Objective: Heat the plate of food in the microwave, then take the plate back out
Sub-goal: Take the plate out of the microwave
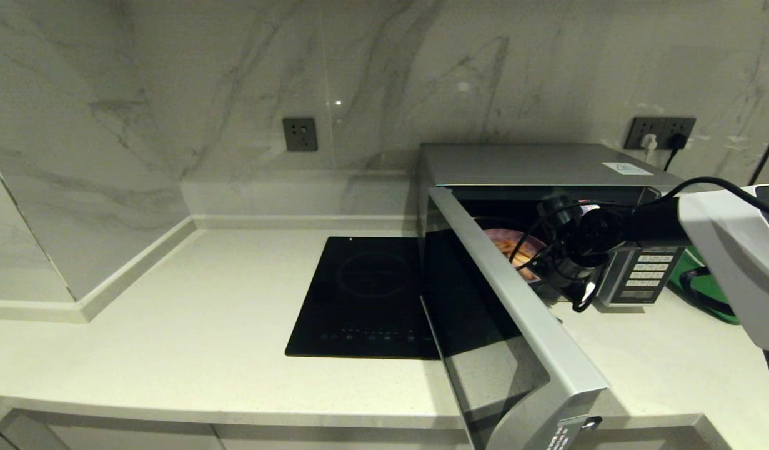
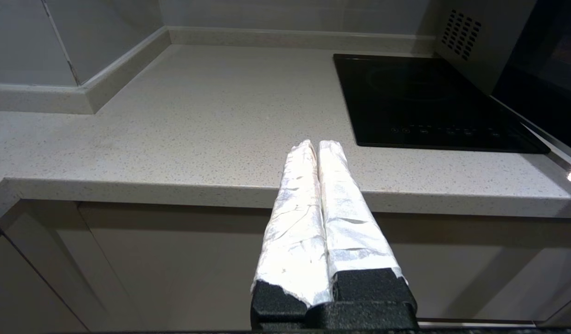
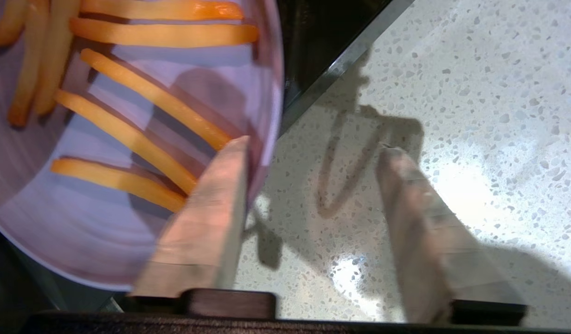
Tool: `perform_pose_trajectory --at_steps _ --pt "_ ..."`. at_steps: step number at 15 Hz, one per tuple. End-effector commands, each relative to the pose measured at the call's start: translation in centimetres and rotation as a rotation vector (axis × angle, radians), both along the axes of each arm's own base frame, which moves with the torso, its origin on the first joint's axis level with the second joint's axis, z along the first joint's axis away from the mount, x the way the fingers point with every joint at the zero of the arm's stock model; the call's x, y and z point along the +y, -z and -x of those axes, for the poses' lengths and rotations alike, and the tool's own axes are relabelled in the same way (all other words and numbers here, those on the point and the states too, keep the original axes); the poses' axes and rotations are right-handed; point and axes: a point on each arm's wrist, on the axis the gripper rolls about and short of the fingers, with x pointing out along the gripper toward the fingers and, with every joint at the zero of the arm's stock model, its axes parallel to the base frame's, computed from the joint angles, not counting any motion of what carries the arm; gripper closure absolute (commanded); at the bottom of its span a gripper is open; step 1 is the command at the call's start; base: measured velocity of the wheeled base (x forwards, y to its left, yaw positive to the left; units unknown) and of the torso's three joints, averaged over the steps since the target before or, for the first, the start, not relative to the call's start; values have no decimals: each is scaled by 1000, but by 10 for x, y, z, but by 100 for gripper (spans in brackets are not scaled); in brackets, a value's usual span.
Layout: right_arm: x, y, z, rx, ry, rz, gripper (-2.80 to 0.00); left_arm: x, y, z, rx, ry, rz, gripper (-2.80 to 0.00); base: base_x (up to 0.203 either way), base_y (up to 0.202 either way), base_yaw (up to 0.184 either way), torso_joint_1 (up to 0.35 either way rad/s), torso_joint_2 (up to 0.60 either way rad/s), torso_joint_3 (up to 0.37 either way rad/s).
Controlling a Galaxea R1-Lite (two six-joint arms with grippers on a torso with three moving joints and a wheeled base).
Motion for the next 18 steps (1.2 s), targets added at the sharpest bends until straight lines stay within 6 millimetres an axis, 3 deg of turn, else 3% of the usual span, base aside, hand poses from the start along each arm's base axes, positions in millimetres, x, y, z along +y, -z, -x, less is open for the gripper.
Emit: perform_pose_trajectory --at_steps 1,12,18 --pt "0 0 0 -1 5 -2 0 0 0 0 -2 0 1 0 0 0 0 0 0 0" --pt "0 -4 -2 -15 5 0 0 0 0 0 -2 1 1 0 0 0 0 0 0 0" --pt "1 -22 -15 -114 38 -45 0 0 0 0 -1 0 1 0 0 0 0 0 0 0"
